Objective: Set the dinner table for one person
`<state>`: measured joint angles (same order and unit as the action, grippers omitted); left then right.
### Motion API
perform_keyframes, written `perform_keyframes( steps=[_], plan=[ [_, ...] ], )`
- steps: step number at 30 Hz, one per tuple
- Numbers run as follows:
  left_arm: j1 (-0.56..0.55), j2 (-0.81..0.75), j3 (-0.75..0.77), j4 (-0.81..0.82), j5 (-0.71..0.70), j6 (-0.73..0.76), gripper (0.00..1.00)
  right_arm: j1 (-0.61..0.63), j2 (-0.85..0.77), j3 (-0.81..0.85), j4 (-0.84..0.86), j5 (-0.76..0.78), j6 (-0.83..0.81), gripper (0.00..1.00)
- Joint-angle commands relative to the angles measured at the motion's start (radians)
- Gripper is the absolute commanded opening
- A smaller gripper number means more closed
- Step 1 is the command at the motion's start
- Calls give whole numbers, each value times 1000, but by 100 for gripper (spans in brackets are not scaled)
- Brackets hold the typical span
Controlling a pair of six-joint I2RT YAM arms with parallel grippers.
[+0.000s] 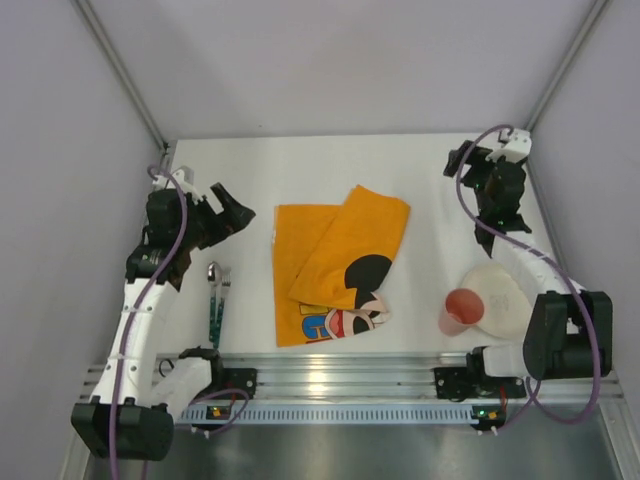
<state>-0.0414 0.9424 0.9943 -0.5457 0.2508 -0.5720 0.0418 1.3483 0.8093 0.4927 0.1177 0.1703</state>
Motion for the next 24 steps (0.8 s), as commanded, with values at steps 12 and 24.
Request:
perform_keyframes(
  steps=[12, 24],
  plan=[
    [-29, 28, -195, 32, 11, 24, 99, 397, 432, 752, -915, -167, 212, 100],
    [-195, 228, -252, 44, -84, 26, 88, 768, 677, 1002, -1330, -138, 118, 99]
  ],
)
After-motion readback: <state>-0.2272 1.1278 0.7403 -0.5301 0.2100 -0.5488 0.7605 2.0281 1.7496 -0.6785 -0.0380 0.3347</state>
